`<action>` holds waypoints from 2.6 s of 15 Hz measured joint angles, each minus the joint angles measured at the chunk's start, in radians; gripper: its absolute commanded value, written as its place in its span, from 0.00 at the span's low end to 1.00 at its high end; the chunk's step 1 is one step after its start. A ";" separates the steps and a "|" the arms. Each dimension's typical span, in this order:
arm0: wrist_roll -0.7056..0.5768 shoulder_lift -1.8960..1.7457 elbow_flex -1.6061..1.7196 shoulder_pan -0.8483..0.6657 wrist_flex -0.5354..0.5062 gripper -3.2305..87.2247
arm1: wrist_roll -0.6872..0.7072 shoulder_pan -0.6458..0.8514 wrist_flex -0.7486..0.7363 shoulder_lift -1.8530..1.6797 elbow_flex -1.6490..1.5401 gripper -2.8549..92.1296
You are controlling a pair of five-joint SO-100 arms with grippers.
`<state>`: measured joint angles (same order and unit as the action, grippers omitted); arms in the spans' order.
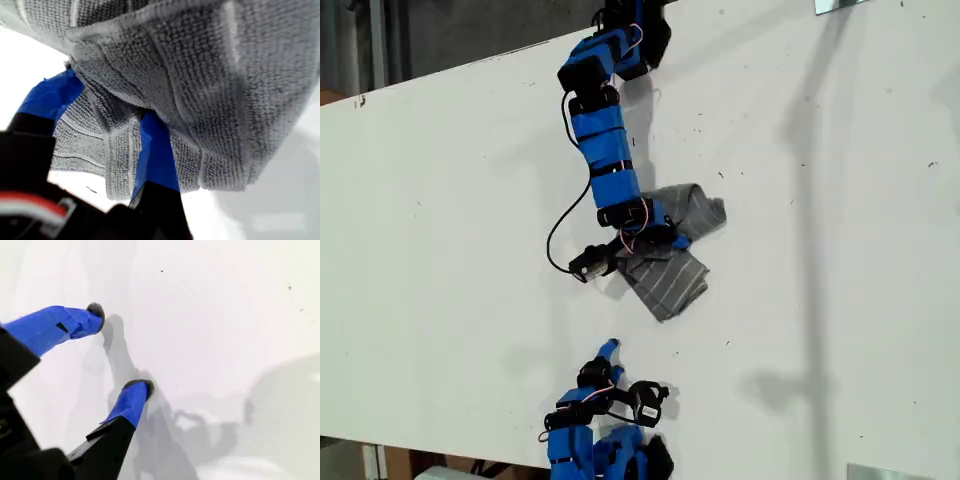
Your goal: Grasp corners of a square towel and fold twice.
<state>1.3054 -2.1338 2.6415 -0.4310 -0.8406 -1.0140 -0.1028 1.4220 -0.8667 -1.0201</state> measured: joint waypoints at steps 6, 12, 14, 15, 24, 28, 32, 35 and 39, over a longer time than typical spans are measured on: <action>0.000 0.000 0.000 0.000 0.000 0.32 | -0.009 0.104 0.115 -0.021 -0.048 0.28; 0.000 0.000 0.000 0.000 0.000 0.32 | -0.032 0.034 0.339 -0.299 -0.054 0.29; 0.000 0.000 0.000 0.000 0.000 0.32 | -0.072 -0.034 0.336 -0.304 -0.084 0.29; 0.000 0.000 0.000 0.000 0.000 0.32 | -0.097 -0.066 0.331 -0.304 -0.112 0.29; 0.006 0.000 0.000 0.000 0.000 0.32 | -0.141 -0.129 0.169 -0.207 -0.253 0.32; 0.006 0.000 0.000 0.000 0.000 0.32 | -0.141 -0.137 0.124 -0.149 -0.252 0.03; 0.006 0.000 0.000 0.000 0.000 0.32 | -0.141 -0.161 0.110 -0.141 -0.241 0.03; 0.006 0.000 0.000 0.000 0.000 0.32 | -0.143 -0.158 0.158 -0.141 -0.229 0.03; 0.006 0.000 0.000 0.000 0.000 0.32 | -0.143 -0.147 0.199 -0.233 -0.212 0.03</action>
<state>1.3116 -2.1338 2.6415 -0.4310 -0.8406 -1.1566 -0.2500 1.6214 -1.0999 -1.2318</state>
